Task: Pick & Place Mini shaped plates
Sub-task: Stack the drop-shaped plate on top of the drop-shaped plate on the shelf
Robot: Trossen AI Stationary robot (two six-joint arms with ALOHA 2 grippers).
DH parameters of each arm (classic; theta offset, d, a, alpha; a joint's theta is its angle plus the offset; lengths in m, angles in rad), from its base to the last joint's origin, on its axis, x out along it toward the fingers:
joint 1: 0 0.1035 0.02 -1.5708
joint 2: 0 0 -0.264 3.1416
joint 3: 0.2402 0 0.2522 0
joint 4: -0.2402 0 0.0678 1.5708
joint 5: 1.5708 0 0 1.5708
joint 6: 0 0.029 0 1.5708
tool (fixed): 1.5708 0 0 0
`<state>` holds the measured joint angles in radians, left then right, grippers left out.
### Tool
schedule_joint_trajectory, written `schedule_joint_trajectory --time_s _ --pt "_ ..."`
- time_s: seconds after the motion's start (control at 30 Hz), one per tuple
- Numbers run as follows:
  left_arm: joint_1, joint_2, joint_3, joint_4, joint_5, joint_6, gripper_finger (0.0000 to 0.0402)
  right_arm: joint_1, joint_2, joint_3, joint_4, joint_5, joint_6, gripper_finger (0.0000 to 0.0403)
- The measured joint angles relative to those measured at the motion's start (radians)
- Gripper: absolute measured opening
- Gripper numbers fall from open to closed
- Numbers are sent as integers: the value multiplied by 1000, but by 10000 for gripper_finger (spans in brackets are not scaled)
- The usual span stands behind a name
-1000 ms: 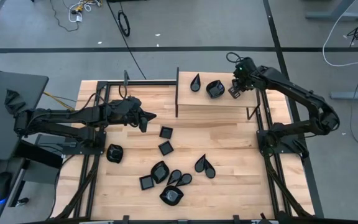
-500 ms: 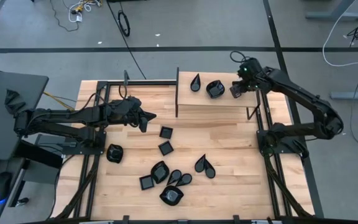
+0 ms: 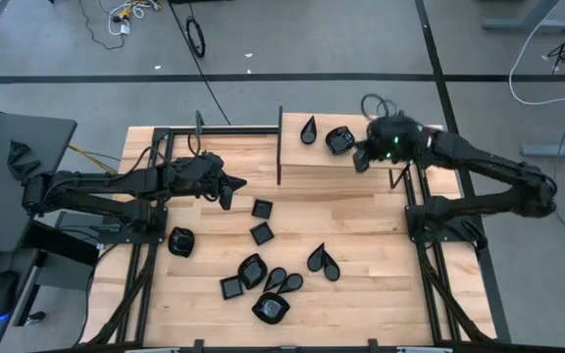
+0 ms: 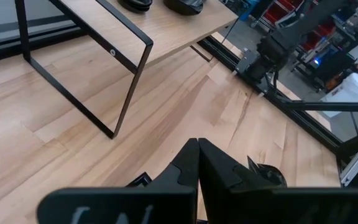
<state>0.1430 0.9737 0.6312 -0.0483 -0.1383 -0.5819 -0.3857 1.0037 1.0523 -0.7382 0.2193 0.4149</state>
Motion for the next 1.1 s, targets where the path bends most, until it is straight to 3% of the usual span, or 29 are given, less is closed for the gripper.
schedule_joint_trajectory --time_s 0.27,0.47,0.67,0.9,1.1 --pt "0 0 0 0 30 44 7 469 124 0 198 60 208 1" --pt "0 0 0 -2 90 55 7 694 261 0 159 11 480 2" --pt "0 0 0 -4 103 92 7 783 434 0 50 -156 661 51" --pt "-1 0 0 -7 117 97 7 793 628 0 54 -251 689 134" --pt "-1 0 0 -8 131 97 7 793 737 0 35 -265 741 141"
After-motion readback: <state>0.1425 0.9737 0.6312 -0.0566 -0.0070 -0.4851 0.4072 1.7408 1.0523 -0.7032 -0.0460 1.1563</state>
